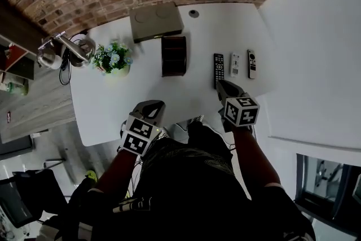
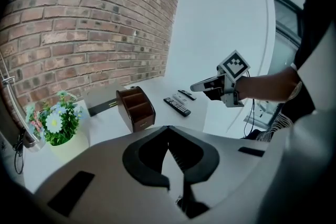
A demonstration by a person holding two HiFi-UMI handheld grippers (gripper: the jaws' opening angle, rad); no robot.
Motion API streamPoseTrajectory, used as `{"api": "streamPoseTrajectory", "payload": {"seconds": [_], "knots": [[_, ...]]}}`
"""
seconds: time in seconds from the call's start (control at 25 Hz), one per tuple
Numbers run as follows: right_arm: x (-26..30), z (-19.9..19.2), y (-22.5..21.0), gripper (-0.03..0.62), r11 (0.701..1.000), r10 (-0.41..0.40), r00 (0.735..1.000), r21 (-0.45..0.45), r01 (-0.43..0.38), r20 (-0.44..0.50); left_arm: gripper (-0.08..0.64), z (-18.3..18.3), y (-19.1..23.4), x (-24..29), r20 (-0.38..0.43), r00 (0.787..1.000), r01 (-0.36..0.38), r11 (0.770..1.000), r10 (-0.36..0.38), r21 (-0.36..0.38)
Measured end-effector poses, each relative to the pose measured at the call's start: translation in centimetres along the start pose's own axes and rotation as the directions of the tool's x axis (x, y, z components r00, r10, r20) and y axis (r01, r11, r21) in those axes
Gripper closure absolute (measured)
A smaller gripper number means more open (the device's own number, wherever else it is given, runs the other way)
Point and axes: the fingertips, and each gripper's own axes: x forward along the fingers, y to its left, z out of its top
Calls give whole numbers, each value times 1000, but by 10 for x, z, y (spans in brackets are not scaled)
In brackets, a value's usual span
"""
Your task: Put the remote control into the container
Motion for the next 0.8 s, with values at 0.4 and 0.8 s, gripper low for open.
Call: {"api": "streamPoseTrajectory", "payload": {"seconds": [0.4,0.8], "knots": [[89,-9,-109,480,954,-84,980,270,131,-180,555,7,12,17,-20,998,-57,998,57,-24],[163,-17,-147,357,953,-115,926,223,204,-358,555,9,25,38,-73,994,-83,995,79,-54]]}}
